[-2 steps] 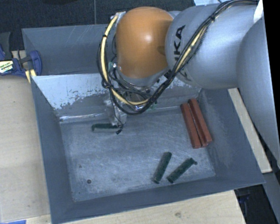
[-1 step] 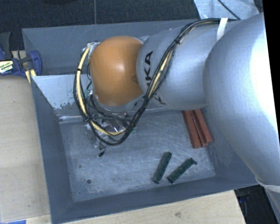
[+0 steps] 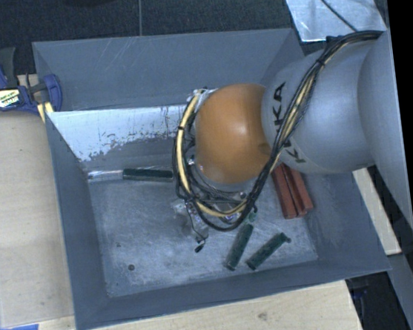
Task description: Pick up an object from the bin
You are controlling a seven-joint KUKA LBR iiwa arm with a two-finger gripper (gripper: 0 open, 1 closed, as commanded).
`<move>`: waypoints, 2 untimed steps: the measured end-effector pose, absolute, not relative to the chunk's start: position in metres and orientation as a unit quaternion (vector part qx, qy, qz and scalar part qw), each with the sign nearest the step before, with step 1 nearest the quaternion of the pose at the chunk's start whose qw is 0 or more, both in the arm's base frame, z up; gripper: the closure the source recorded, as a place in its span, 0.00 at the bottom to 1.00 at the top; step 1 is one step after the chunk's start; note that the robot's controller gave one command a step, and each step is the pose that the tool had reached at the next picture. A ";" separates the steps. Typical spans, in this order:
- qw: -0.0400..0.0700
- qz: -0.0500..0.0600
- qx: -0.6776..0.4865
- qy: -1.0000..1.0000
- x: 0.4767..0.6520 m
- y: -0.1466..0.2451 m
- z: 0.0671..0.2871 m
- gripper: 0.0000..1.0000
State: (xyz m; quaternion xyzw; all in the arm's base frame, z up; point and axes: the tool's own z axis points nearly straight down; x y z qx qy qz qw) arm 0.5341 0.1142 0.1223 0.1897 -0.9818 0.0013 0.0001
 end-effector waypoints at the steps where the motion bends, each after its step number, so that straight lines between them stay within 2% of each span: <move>1: -0.003 0.000 0.067 -0.998 0.532 0.032 0.213 1.00; 2: 0.003 0.000 0.102 -0.995 0.490 0.049 0.147 1.00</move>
Offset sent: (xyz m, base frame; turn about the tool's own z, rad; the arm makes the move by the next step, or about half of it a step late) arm -0.0033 -0.0809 0.0905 0.2470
